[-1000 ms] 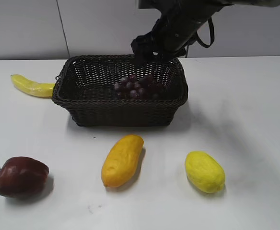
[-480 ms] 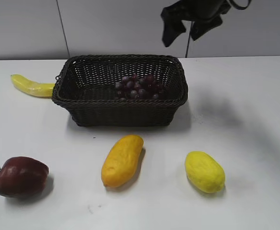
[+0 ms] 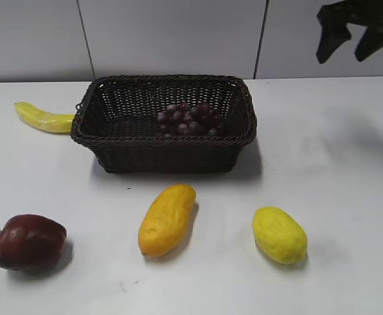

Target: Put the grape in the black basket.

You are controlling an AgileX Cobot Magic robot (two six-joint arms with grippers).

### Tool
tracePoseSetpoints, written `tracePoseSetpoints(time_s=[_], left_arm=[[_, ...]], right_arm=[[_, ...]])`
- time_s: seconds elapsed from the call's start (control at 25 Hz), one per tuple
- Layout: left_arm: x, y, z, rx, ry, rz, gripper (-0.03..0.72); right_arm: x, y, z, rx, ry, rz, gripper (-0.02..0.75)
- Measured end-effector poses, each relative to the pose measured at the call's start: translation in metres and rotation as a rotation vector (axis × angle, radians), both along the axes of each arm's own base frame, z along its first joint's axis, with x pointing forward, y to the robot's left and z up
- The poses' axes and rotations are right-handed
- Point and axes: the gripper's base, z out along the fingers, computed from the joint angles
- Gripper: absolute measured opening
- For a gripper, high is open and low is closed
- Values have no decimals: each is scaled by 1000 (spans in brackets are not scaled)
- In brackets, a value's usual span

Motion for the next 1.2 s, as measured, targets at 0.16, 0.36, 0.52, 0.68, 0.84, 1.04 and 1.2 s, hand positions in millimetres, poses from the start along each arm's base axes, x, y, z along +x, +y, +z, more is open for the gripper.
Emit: tracePoseSetpoints(time_s=[0.16, 0.36, 0.52, 0.68, 0.84, 1.04, 1.2], left_arm=[[0, 0, 0, 0, 0, 0, 228], [0, 0, 0, 0, 0, 0, 228], [0, 0, 0, 0, 0, 0, 228], [0, 0, 0, 0, 0, 0, 228], [0, 0, 0, 0, 0, 0, 228], [0, 0, 0, 0, 0, 0, 228], [0, 0, 0, 0, 0, 0, 228]], right_arm=[[-11, -22, 2, -15, 24, -47, 585], [-45, -27, 7, -43, 65, -49, 585], [-82, -29, 5, -49, 124, -48, 585], [-122, -31, 1, -54, 155, -49, 585], [-162, -34, -5, -52, 126, -55, 585], [-207, -36, -14, -50, 91, -61, 585], [-234, -38, -22, -51, 91, -62, 585]])
